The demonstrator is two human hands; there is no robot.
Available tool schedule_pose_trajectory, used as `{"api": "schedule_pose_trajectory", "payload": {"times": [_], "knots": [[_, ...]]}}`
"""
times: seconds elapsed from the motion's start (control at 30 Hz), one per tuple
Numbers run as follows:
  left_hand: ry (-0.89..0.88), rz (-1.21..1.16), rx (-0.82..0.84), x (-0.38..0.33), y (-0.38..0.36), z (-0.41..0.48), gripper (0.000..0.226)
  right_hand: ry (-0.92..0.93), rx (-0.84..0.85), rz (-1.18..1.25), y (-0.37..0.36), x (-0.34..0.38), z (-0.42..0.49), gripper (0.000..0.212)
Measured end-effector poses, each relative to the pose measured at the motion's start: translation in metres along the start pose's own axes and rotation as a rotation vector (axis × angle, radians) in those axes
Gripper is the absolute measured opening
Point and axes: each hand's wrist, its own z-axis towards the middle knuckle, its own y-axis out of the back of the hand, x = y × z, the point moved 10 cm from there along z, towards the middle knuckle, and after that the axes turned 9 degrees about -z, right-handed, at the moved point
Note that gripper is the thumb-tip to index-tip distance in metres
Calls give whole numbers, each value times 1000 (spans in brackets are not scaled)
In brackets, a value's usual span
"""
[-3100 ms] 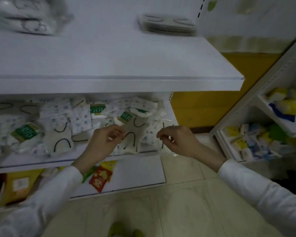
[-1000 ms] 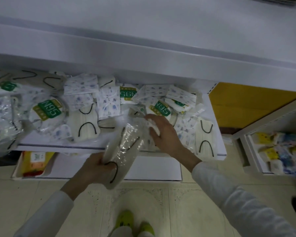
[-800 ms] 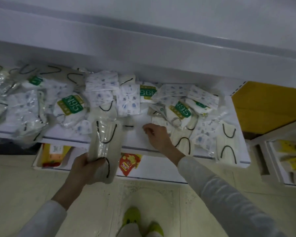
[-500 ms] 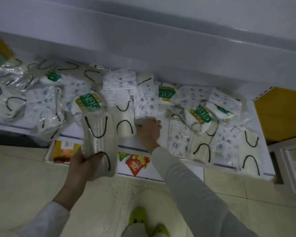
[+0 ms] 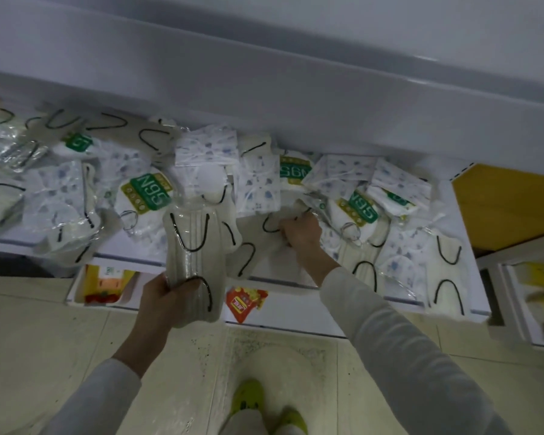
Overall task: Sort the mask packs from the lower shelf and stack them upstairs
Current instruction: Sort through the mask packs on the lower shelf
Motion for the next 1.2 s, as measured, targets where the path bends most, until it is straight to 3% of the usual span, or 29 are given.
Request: {"api": "schedule_pose_trajectory", "payload": {"times": [0.2,0.3,0.37,0.43,0.57,0.7,0.9,1.07,1.2], "knots": [[-35,-44,73,-13,-25,-8,32,9,70,354,66,-24,-11,15],[-82,-39,97,-29,-42,-23,36,75,121,499,100,-19,-26,28],[-104,-16,128,-42,-59,-40,34,159,126,534,127,-9,-42,25],[-116,21,158,-55,-74,-55,25,255,143,529,153,7,-62,16],[-126,9,202,-61,-89,-59,14,361,162,503,201,25,-89,46],[-124,5,224,-73,-100,-74,15,447,226,533,235,40,-112,20],[-95,-56,377,-82,-146,-116,20,418,354,469,232,46,-134,32],[109,-356,451,-64,-179,-142,22,414,186,244,223,26,-129,50],[260,-464,411,-48,-183,-147,25,677,1,39,232,28,-139,82]]}}
